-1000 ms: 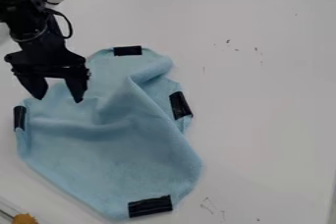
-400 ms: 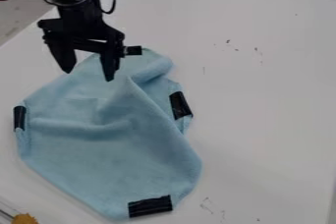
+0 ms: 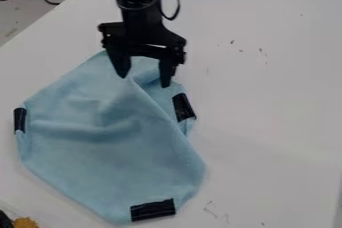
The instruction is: Unfold the cloth from bottom left to top right
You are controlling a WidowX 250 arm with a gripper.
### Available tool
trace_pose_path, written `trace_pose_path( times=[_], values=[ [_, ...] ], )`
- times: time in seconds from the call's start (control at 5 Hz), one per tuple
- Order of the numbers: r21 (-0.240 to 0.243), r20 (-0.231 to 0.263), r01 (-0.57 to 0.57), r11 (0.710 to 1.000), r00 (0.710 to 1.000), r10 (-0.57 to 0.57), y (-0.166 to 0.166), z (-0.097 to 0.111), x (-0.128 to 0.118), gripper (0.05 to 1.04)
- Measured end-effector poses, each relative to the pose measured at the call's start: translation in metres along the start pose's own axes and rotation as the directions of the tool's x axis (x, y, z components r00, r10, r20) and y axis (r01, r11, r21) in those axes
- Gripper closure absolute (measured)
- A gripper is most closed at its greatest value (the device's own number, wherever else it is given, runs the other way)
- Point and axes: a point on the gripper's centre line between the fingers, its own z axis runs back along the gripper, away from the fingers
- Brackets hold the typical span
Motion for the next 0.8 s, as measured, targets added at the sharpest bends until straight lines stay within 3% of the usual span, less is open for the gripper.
trace_pose_path(
  times=[0.6,0.8],
  values=[
    [-0.008,-0.067,0.065,0.998,0.996,-0.066,-0.041,-0.027,0.034,0.083],
    [-0.042,-0.100,0.072,0.997,0.992,-0.076,-0.045,-0.045,0.035,0.083]
  ],
)
